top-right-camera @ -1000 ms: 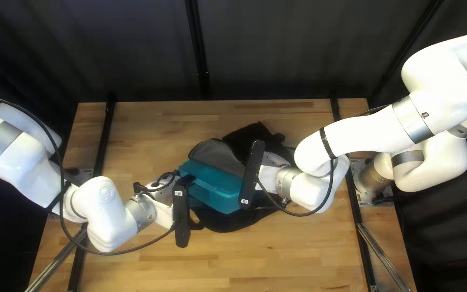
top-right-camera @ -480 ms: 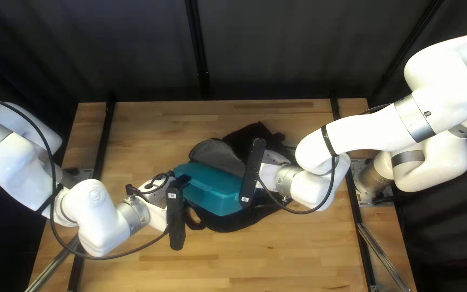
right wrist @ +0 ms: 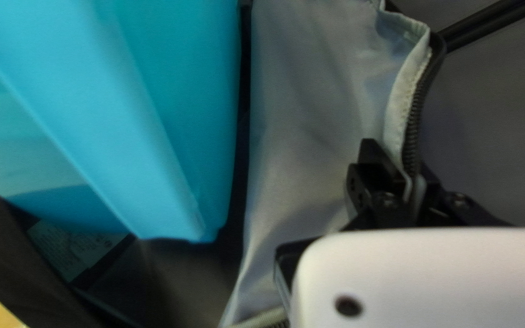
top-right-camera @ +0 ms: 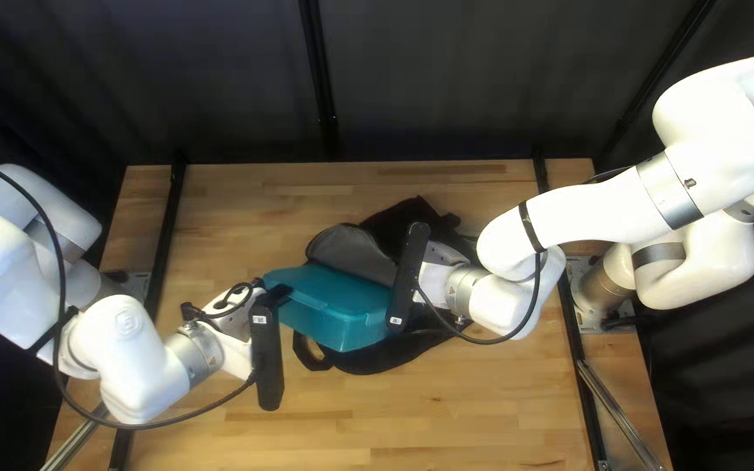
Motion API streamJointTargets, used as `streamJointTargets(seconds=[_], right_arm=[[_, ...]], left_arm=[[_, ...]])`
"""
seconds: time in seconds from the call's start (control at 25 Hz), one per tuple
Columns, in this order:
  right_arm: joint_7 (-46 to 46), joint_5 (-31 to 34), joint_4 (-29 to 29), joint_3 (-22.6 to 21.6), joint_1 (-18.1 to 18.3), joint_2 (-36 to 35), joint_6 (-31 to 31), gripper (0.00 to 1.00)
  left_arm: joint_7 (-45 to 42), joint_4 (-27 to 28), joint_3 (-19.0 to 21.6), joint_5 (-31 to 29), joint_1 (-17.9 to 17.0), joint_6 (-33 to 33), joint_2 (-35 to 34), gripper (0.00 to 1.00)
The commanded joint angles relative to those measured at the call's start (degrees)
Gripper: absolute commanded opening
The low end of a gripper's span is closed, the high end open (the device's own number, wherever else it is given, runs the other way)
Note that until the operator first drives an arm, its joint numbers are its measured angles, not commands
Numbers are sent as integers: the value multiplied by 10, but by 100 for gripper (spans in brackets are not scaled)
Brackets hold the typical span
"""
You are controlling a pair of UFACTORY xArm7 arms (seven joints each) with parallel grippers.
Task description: Remove a lunch box from a kids backpack
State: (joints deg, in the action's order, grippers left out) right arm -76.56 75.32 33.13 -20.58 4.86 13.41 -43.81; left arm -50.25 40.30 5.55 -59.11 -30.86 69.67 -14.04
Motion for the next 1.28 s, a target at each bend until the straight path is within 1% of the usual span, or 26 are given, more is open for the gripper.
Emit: streamJointTargets(seconds=[0.04,0.32,0.48,0.64,0.84,1.0,1.24,1.28], right_arm=[[-1,-4,-3,-1,-2,4,-2,0],[0,-12,-7,-3,-5,11,-6,0],[-1,-12,-6,-4,-5,9,-7,0],[-2,-13,-6,-5,-6,10,-8,0],[-4,-14,-8,-7,-7,12,-9,0],[-6,-27,-18,-14,-16,22,-15,0],[-11,-74,-71,-22,-39,70,-25,0],[-10,-90,-86,-23,-47,86,-28,0]], left_arm=[[13,2,9,22,-8,27,-19,0],[35,13,27,69,-23,89,-48,0],[52,21,40,101,-34,142,-78,0],[63,24,45,119,-36,179,-95,0],[70,20,44,125,-29,219,-106,0],[52,13,51,119,-15,268,-101,0],[15,0,56,120,1,314,-77,0],[13,-2,54,119,5,320,-73,0]])
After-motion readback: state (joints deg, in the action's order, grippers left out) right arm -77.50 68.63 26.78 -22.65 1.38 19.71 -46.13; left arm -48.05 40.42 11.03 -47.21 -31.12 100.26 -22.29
